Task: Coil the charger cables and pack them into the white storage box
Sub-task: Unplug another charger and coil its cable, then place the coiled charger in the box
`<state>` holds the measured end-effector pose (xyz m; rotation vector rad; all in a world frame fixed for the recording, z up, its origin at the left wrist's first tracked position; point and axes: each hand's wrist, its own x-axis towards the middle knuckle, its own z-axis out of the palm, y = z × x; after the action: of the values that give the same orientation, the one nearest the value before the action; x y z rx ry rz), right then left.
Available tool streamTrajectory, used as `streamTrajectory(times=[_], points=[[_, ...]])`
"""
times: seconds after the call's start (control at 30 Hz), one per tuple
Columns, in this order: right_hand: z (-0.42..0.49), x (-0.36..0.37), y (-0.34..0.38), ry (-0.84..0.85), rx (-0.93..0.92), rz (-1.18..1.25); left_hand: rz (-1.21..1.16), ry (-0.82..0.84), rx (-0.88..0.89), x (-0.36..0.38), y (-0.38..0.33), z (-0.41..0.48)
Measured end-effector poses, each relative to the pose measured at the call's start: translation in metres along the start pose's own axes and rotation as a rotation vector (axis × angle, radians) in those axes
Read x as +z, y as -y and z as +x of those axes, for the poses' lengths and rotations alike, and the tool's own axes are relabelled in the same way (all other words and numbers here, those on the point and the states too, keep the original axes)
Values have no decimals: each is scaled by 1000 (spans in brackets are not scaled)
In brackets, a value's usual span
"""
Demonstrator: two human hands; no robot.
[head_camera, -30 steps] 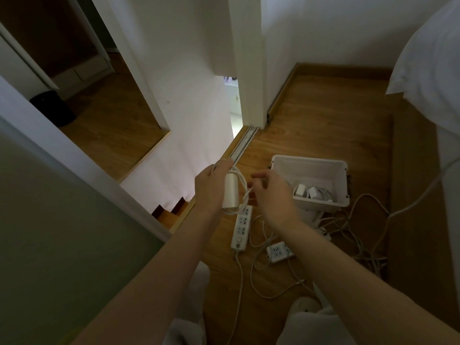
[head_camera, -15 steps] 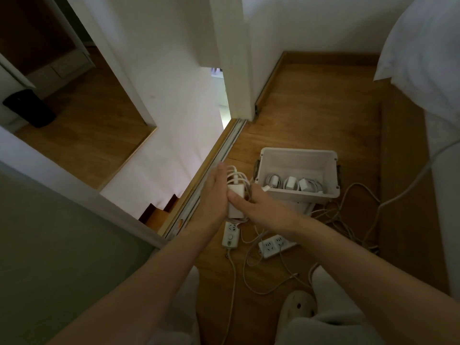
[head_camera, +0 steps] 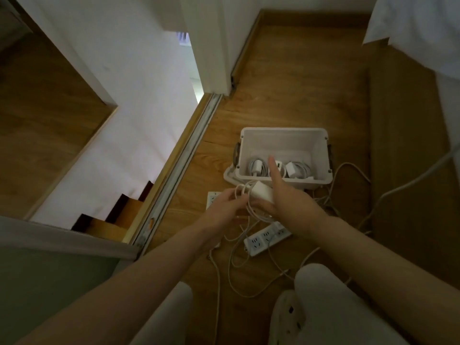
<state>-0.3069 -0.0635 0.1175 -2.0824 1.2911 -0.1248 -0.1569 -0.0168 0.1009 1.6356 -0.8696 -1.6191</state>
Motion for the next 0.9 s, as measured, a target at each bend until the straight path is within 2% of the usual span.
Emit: streamTrajectory(times=[0.1,0.23,0.3,0.4,0.57,0.63,0.77,0.83,0.9], points=[[24,16,-13,-25,-9,-21,-92,10,-12,-5,5,30],[71,38,-32,-61,-17,-85,-83,-47,48,-17,10,77],[97,47,-43,20,29,-132,-48,-69,67,-22,14,100],[131,58,-54,135,89,-13,12,-126,62,-30,22,134],[174,63,-77,-48,73,-161,104,-137,190,-35,27,183],[192,62,-90,-50,88,-292,329,-162,275,-35,31,199],[224,61,-117,-1,115,-503,1115,-233,347,-47,58,222],[239,61,-131,31,150,-573,1223,-227,419,-53,74,227],[253,63,-143,23,172,-627,1175,-240,495,-55,86,229]])
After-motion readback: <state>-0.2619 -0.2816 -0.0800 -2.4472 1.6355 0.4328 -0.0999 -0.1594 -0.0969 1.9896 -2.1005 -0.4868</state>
